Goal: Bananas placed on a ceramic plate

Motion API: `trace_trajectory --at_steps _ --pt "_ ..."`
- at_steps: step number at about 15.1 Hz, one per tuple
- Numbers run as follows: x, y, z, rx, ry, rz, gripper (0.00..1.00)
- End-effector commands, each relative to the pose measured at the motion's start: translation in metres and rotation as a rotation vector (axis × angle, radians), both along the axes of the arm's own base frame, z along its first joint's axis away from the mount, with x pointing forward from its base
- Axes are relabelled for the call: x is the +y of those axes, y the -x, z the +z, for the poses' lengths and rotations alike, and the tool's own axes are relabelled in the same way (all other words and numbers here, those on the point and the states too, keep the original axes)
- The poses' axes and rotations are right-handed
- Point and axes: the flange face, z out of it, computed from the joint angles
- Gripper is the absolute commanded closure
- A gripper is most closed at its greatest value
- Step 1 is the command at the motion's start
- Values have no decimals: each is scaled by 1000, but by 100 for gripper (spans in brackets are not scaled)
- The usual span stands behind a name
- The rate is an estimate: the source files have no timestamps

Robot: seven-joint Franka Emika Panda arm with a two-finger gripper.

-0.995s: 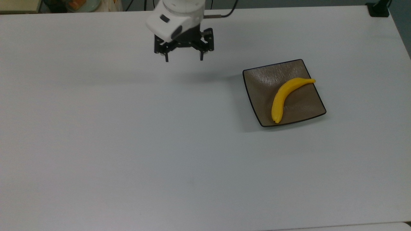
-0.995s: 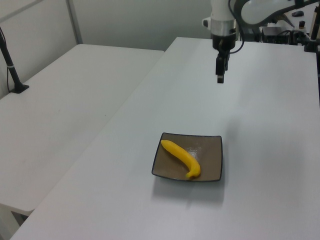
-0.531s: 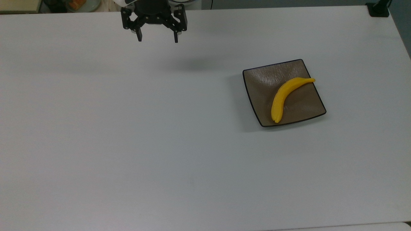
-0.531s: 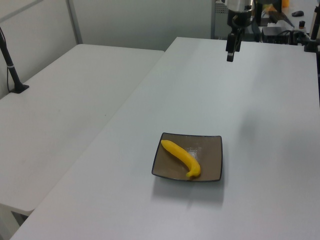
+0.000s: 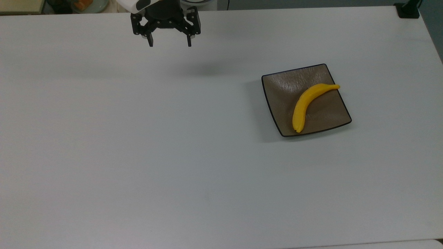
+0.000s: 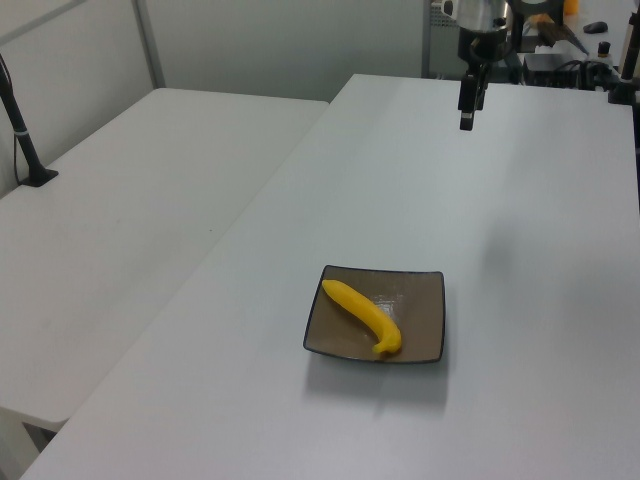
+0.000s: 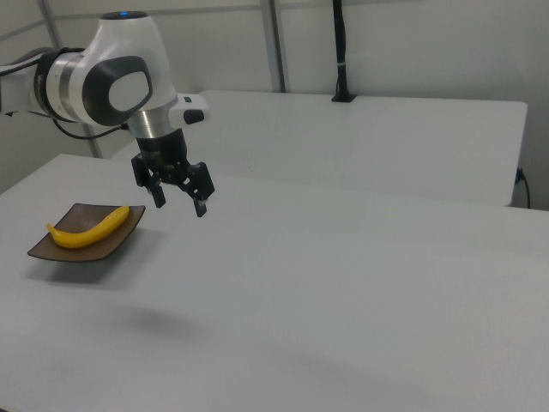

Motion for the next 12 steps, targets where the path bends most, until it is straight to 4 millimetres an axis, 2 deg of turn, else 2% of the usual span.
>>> trace_trajectory --at_steps 1,12 --pt "0 5 -1 6 -2 23 0" --pt "-1 3 0 0 13 31 0"
